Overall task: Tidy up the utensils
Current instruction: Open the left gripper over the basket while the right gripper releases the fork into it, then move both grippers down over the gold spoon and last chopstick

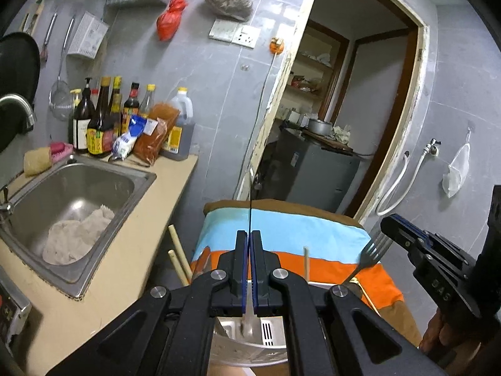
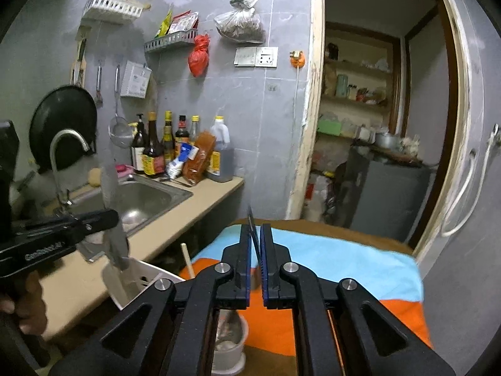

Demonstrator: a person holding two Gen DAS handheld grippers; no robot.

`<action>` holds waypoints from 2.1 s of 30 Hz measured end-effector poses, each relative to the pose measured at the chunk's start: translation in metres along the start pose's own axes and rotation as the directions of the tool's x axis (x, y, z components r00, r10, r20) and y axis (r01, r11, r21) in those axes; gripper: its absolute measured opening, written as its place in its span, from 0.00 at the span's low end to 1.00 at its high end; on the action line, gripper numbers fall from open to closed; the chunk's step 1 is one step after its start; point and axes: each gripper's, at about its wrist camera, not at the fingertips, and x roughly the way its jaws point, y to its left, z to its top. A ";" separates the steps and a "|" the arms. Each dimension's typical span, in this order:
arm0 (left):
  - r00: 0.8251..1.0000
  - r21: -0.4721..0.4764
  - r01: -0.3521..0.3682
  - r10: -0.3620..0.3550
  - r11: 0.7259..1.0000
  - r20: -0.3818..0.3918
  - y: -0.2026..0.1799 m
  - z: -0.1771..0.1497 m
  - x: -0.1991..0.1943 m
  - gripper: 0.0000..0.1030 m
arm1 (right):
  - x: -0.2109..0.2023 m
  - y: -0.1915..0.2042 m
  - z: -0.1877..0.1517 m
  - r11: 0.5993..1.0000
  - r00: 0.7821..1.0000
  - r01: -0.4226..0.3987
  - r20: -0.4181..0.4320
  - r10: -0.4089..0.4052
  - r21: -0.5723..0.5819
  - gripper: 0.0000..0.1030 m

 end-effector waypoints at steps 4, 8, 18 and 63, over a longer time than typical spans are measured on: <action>1.000 0.014 0.015 -0.015 1.000 -0.013 -0.002 0.004 -0.002 0.04 | -0.005 -0.011 -0.003 0.996 0.998 -0.048 0.035 0.046 0.078 0.43; 1.000 0.037 0.020 -0.021 0.999 0.019 -0.010 0.009 -0.011 0.08 | -0.010 -0.024 -0.004 0.990 0.998 -0.047 0.058 0.039 0.136 0.44; 0.989 0.059 0.048 -0.056 0.997 0.135 -0.039 0.019 -0.036 0.71 | -0.050 -0.060 -0.001 0.978 0.981 0.041 0.177 -0.078 0.204 0.83; 0.996 0.372 0.078 -0.053 0.925 -0.076 -0.266 -0.113 0.075 0.97 | -0.043 -0.304 -0.147 0.933 0.978 0.187 -0.142 -0.150 0.307 0.98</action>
